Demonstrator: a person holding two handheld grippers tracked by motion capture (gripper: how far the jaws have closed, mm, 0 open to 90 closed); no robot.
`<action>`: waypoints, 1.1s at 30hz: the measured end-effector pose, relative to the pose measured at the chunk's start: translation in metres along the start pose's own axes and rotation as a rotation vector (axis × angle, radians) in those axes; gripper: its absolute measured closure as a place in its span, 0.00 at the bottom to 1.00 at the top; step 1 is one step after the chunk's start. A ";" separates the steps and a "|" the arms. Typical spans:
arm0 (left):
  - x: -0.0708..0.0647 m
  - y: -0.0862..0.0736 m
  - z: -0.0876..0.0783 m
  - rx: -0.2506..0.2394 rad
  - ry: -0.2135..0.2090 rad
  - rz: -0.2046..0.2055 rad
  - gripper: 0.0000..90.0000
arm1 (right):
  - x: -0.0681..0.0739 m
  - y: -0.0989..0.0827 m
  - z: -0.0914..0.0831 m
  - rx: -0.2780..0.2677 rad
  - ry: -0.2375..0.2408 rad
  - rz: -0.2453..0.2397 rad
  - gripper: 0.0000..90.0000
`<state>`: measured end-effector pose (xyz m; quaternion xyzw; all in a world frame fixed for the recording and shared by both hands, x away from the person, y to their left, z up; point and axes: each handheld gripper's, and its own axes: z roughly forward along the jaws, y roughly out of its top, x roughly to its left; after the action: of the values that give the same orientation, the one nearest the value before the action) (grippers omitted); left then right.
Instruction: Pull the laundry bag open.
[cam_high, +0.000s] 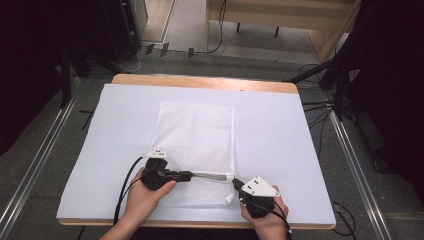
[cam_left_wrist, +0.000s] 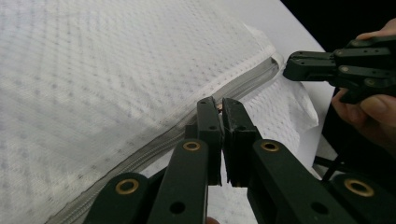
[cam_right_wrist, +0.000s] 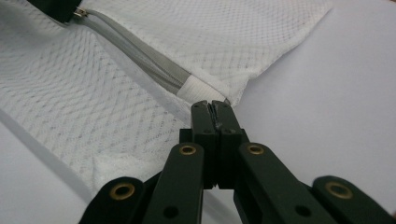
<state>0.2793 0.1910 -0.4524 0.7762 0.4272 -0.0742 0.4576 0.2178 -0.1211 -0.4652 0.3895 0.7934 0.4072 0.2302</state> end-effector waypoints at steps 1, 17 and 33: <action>0.001 -0.001 -0.002 0.003 0.000 0.000 0.97 | 0.000 0.000 0.000 0.000 -0.003 -0.004 1.00; 0.021 -0.010 -0.039 -0.048 0.047 -0.021 0.97 | -0.009 -0.002 0.000 0.002 -0.031 0.013 1.00; 0.051 -0.030 -0.085 -0.093 0.101 -0.078 0.97 | -0.014 -0.004 0.000 0.010 -0.051 0.015 1.00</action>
<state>0.2657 0.2940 -0.4491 0.7396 0.4827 -0.0327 0.4678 0.2243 -0.1338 -0.4679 0.4070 0.7864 0.3948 0.2452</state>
